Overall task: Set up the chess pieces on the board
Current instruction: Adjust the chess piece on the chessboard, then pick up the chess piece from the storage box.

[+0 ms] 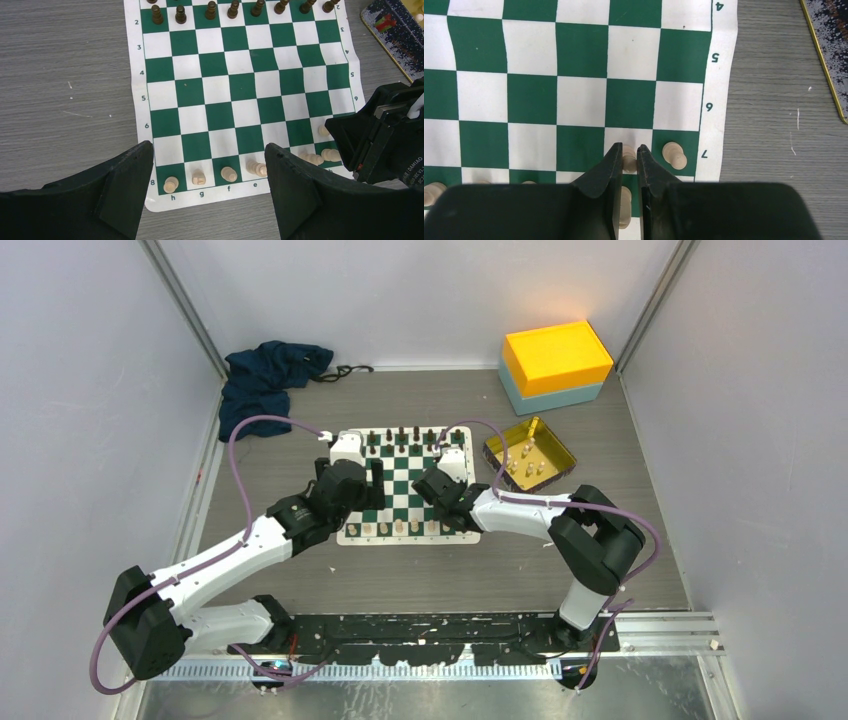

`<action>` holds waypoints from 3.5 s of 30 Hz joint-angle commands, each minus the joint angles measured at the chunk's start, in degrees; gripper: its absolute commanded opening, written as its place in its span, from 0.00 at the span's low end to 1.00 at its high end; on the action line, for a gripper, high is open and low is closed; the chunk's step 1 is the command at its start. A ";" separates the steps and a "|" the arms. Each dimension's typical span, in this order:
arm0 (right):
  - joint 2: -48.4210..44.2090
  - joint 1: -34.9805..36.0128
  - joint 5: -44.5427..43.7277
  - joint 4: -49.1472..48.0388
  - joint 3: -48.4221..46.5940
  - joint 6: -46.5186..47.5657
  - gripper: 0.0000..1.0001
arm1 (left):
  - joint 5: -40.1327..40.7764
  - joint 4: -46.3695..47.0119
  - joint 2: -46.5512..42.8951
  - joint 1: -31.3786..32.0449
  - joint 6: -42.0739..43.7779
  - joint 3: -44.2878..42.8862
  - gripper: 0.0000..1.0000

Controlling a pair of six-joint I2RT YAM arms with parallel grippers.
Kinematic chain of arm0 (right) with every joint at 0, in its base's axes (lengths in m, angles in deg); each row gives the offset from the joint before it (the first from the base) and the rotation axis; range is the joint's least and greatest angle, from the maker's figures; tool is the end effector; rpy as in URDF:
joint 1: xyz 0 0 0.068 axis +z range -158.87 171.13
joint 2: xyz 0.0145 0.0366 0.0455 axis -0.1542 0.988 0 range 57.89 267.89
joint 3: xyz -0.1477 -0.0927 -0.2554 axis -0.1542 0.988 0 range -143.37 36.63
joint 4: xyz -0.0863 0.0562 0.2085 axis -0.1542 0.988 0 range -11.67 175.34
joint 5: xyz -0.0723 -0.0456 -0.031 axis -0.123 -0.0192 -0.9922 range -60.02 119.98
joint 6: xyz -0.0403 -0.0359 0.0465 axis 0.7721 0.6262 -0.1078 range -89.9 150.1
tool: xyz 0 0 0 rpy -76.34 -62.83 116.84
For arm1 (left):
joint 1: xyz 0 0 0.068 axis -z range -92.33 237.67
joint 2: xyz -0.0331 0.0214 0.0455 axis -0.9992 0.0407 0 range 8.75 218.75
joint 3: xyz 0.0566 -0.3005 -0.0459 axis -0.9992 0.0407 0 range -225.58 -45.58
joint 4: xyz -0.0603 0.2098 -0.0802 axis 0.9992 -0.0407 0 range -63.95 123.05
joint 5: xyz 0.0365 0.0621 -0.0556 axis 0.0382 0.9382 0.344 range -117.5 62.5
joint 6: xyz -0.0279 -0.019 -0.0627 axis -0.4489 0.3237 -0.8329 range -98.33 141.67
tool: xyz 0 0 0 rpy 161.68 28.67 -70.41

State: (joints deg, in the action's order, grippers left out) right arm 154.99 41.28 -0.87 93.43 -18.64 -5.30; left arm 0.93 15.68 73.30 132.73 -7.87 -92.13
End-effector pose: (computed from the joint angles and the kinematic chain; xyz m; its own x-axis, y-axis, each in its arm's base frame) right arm 0.2309 0.2299 0.2105 -0.7157 -0.0814 -0.6937 -0.0802 0.9962 -0.0342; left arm 0.1715 -0.1323 0.3040 -0.5275 -0.0853 -0.8453 0.1015 0.9815 -0.1624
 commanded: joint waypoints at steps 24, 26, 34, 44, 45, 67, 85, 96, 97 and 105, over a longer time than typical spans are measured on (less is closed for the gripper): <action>0.07 1.09 -2.62 -0.24 -1.58 1.56 0.34 | 0.50 3.38 -0.36 0.12 0.01 0.64 0.82; 0.15 1.09 -2.55 -0.21 -1.60 1.52 0.35 | 0.55 3.43 -0.38 0.24 0.01 0.67 0.82; -0.19 1.17 -2.09 -0.07 -2.35 2.09 0.37 | 0.49 3.46 -0.39 0.14 0.03 0.58 0.82; -2.73 1.39 -1.73 0.28 -4.30 3.22 0.37 | 0.84 3.21 -0.82 0.13 0.02 0.31 0.82; -3.18 1.38 -1.75 0.37 -4.63 3.38 0.37 | 0.90 3.07 -0.91 0.14 0.03 0.31 0.82; -14.74 -23.26 -2.73 1.92 -3.90 4.99 0.51 | 0.56 3.13 3.38 0.20 -0.08 -4.10 0.86; -6.03 -35.63 4.92 -2.63 -1.11 3.49 0.53 | 0.24 4.81 5.89 0.19 0.18 -4.61 0.99; -1.81 -38.05 6.61 -4.15 -1.85 3.84 0.52 | -0.12 5.74 6.62 0.15 0.60 -4.33 0.99; -1.53 -38.45 6.70 -4.33 -1.87 3.89 0.52 | -0.18 5.84 6.71 0.14 0.54 -4.34 0.99; 0.58 -39.84 8.05 -5.19 -3.03 4.07 0.51 | -0.39 6.55 7.29 0.15 0.83 -4.08 0.99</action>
State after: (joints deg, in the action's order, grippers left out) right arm 154.66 2.02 6.69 90.67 -19.43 -0.69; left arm 0.32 18.70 80.41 132.73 -7.83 -94.23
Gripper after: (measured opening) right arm 0.514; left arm 0.986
